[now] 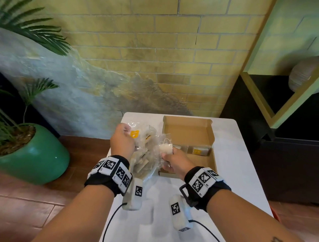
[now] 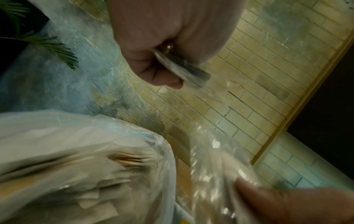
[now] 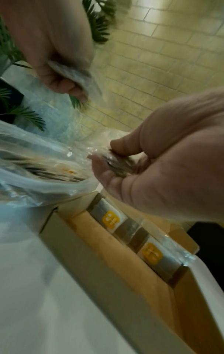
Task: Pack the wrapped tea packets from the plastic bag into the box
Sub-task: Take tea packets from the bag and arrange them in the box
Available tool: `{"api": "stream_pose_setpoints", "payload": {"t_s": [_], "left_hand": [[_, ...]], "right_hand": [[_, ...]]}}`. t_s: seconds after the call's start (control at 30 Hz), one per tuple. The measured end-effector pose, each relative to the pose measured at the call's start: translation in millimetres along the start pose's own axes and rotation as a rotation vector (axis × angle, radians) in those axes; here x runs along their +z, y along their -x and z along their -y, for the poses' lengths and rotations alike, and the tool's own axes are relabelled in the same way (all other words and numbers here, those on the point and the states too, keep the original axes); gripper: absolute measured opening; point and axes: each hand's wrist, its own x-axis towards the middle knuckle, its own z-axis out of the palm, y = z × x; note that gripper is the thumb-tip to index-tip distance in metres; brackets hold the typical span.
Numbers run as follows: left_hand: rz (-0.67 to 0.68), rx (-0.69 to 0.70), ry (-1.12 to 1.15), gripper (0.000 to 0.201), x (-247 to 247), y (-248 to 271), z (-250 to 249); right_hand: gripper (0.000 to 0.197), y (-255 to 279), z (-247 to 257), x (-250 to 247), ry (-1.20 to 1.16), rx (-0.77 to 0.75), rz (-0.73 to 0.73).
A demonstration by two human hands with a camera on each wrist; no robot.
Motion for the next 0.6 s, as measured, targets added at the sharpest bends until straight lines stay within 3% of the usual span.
{"api": "stream_pose_setpoints", "payload": {"t_s": [0.2, 0.4, 0.47, 0.6], "left_hand": [[0.103, 0.012, 0.051, 0.044, 24.4, 8.3, -8.7], [0.145, 0.118, 0.106, 0.006, 41.9, 29.1, -32.5], [0.217, 0.107, 0.122, 0.01, 49.8, 32.3, -33.4], [0.383, 0.064, 0.178, 0.03, 59.8, 43.8, -40.8]], "right_hand": [[0.018, 15.6, 19.0, -35.1, -0.118, -0.116, -0.071], [0.051, 26.4, 30.6, -62.6, -0.291, -0.256, -0.109], [0.048, 28.4, 33.1, -63.1, -0.279, -0.283, -0.13], [0.023, 30.4, 33.6, -59.6, -0.133, -0.285, -0.166]]}}
